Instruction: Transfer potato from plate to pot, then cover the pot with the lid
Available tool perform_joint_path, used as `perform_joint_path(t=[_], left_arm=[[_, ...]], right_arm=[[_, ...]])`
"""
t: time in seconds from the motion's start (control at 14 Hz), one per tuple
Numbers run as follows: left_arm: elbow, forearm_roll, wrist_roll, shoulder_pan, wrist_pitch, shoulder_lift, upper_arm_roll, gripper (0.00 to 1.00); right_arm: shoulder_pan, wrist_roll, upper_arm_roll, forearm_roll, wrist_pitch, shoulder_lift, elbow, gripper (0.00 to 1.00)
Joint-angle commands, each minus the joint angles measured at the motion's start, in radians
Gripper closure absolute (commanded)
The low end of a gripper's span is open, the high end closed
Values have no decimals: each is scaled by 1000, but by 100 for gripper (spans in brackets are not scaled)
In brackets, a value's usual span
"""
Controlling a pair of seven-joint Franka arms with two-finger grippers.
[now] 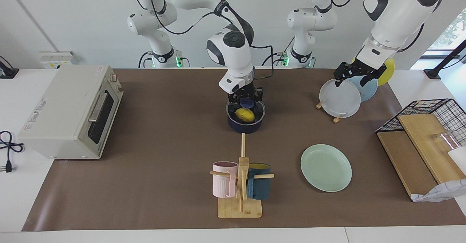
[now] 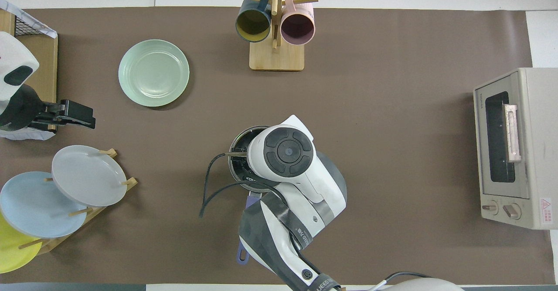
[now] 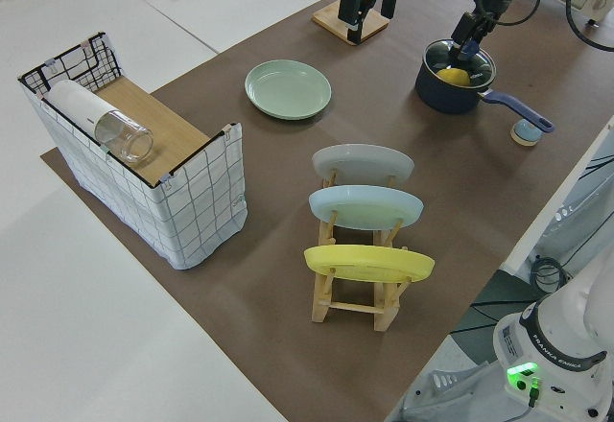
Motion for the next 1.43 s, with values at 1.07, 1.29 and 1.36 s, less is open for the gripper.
perform_joint_path(t=[1.07, 1.29, 1.36], left_arm=[[-12, -2, -13, -4, 3, -9, -3, 0], [-10, -2, -13, -4, 5, -9, -3, 0], [-10, -2, -13, -4, 5, -9, -3, 0]], right_arm=[[-601, -738, -23, -136, -746, -152, 362, 0], [-541, -747, -89, -143, -734, -215, 296, 0], [-545, -748, -89, -143, -729, -234, 278, 0]])
